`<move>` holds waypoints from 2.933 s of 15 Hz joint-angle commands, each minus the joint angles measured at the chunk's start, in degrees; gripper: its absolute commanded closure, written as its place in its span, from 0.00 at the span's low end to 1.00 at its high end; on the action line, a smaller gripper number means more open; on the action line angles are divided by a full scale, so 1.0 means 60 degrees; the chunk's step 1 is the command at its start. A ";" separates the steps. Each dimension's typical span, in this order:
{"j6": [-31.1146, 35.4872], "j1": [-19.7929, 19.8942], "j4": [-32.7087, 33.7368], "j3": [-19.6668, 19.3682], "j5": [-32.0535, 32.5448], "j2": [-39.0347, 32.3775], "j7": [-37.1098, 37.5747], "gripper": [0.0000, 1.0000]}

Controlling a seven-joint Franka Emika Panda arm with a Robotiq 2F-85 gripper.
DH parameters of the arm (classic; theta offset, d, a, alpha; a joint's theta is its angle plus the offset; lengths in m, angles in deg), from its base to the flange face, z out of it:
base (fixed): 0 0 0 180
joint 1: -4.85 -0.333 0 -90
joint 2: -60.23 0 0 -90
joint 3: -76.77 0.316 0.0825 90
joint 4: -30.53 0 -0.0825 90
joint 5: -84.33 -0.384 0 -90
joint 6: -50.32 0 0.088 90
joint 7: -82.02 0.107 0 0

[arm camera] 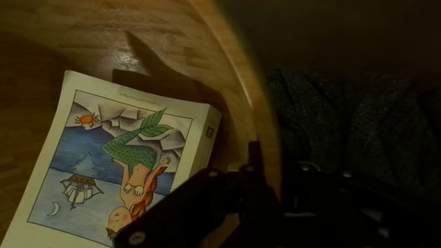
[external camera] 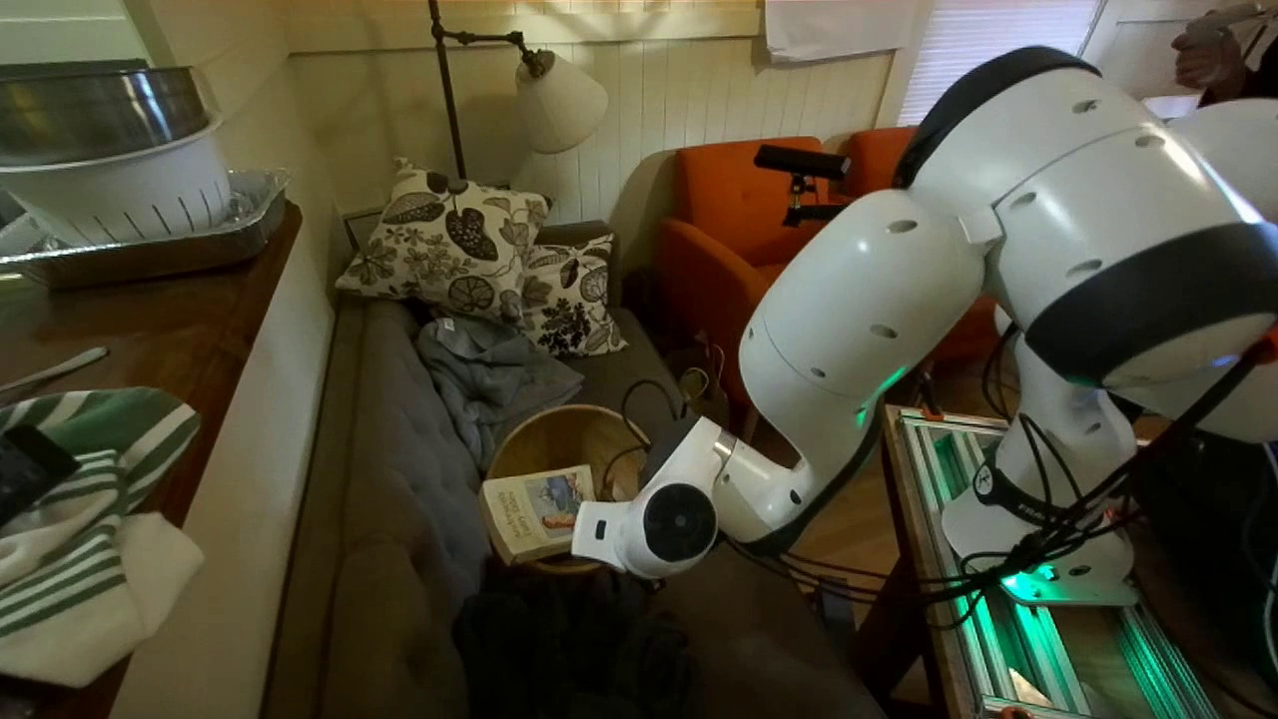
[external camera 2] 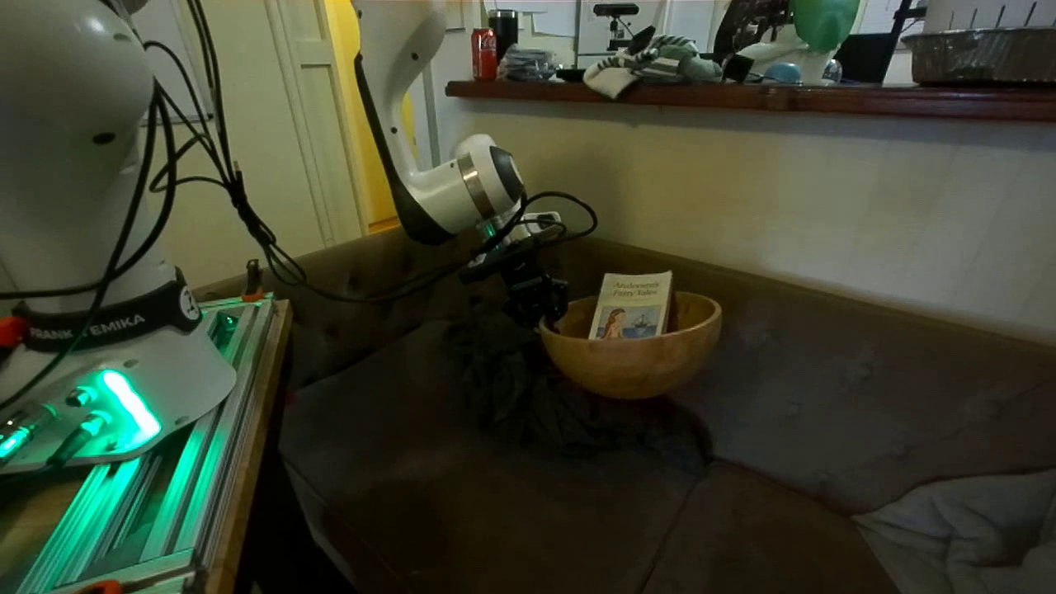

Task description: Put the brown bowl on the blanket, then remove the book from the bowl

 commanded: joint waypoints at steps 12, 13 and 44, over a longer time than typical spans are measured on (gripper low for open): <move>0.4417 -0.4205 0.1674 -0.2739 0.0104 -0.2823 0.1622 0.96; 0.4913 -0.4102 0.1699 -0.2667 0.0050 -0.2942 0.1507 0.96; 0.4526 -0.2012 0.3709 -0.2264 0.7230 -0.1977 0.2392 0.00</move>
